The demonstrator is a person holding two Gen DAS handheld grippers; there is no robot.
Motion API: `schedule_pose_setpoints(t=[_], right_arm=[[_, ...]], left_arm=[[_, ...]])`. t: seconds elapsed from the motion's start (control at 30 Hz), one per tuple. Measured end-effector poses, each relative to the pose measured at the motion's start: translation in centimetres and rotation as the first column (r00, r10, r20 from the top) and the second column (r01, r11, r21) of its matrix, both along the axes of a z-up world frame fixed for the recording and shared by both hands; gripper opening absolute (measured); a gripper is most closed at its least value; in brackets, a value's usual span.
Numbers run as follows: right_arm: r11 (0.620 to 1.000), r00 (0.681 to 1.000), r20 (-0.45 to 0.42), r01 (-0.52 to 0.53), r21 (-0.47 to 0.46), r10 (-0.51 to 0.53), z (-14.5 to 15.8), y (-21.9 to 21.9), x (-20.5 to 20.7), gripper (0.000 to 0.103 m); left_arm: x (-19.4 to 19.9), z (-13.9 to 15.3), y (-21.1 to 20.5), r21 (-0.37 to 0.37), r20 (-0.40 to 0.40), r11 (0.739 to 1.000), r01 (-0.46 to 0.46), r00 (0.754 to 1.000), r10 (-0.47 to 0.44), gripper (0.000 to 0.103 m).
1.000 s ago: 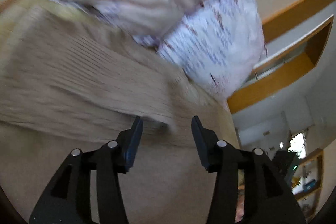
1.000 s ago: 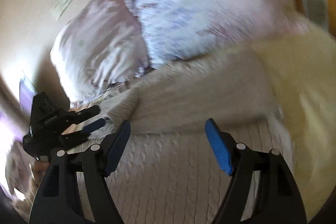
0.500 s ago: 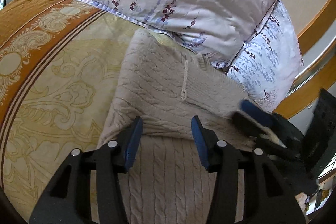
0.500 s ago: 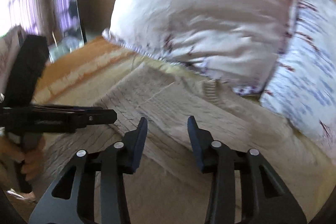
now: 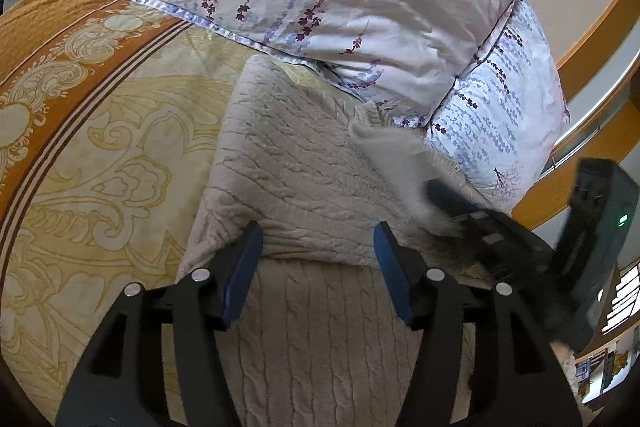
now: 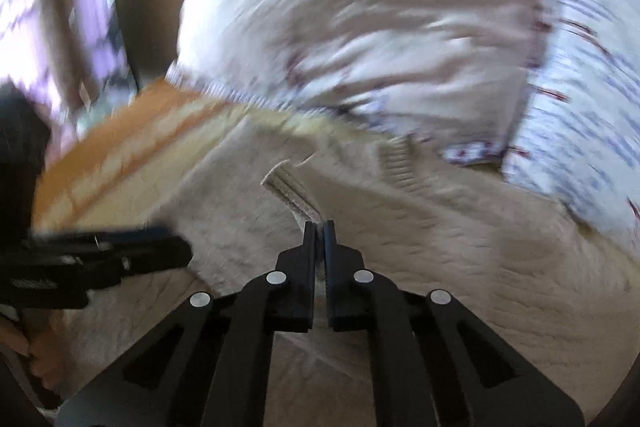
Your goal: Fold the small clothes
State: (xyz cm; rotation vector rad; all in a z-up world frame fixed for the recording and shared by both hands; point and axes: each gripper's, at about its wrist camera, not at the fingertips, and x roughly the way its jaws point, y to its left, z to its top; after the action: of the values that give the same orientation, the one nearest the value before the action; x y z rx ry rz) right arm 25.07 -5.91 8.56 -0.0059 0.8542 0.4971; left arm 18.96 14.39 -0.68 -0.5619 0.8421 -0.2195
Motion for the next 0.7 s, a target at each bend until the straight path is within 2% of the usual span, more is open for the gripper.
schedule_pose_setpoints(t=[0.07, 0.13, 0.17, 0.23, 0.3, 0.37, 0.43, 0.47, 0.5, 0.57, 0.63, 0.7], right_arm=[[0.988, 0.992, 0.017, 0.122, 0.092, -0.124, 1.3, -4.1, -0.7, 0.004], [0.960, 0.972, 0.018, 0.228, 0.160, -0.234, 2.1, -7.9, -1.8, 0.004], [0.922, 0.942, 0.002, 0.327, 0.206, -0.334, 2.4, -11.3, -3.0, 0.004], [0.862, 0.891, -0.062, 0.452, 0.230, -0.450, 1.9, -15.8, -4.5, 0.004], [0.828, 0.852, -0.160, 0.523, 0.203, -0.499, 0.3, -19.0, -5.7, 0.005], [0.788, 0.809, -0.255, 0.581, 0.203, -0.530, -1.0, -21.7, -6.6, 0.007], [0.748, 0.784, -0.303, 0.614, 0.253, -0.542, -0.9, -23.8, -7.1, 0.008], [0.729, 0.779, -0.313, 0.622, 0.284, -0.543, -0.6, -24.6, -7.1, 0.016], [0.719, 0.776, -0.317, 0.628, 0.298, -0.546, -0.4, -24.9, -7.0, 0.034], [0.707, 0.764, -0.339, 0.641, 0.299, -0.549, -0.2, -25.3, -6.2, 0.048], [0.707, 0.759, -0.385, 0.640, 0.300, -0.525, -0.9, -25.2, -4.9, 0.048], [0.708, 0.739, -0.434, 0.652, 0.271, -0.514, -1.8, -25.0, -4.1, 0.047]], left_arm=[[0.0, 0.0, 0.0, -0.003, 0.002, 1.000, 0.003, 1.000, -0.003, 0.061], [0.0, 0.0, 0.0, -0.010, 0.003, 1.000, 0.005, 1.000, -0.005, 0.063], [0.0, 0.0, -0.1, -0.015, 0.005, 1.000, 0.009, 1.000, -0.009, 0.065], [0.0, 0.1, -0.1, -0.017, 0.007, 1.000, 0.013, 1.000, -0.013, 0.068], [-0.1, 0.1, -0.2, -0.024, 0.011, 0.999, 0.022, 1.000, -0.022, 0.072], [-0.2, 0.1, -0.4, -0.029, 0.011, 0.999, 0.029, 1.000, -0.029, 0.076], [-0.3, 0.1, -0.5, -0.026, 0.010, 0.999, 0.036, 0.999, -0.035, 0.077], [-0.4, 0.1, -0.5, -0.028, 0.010, 0.999, 0.038, 0.999, -0.038, 0.078], [-0.5, 0.1, -0.4, -0.031, 0.010, 0.999, 0.040, 0.999, -0.039, 0.078], [-0.7, 0.0, -0.3, -0.042, 0.005, 0.998, 0.039, 0.999, -0.039, 0.078], [-0.8, 0.0, -0.2, -0.043, 0.005, 0.998, 0.041, 0.999, -0.041, 0.078], [-0.8, 0.0, -0.2, -0.039, 0.004, 0.998, 0.043, 0.999, -0.043, 0.078]])
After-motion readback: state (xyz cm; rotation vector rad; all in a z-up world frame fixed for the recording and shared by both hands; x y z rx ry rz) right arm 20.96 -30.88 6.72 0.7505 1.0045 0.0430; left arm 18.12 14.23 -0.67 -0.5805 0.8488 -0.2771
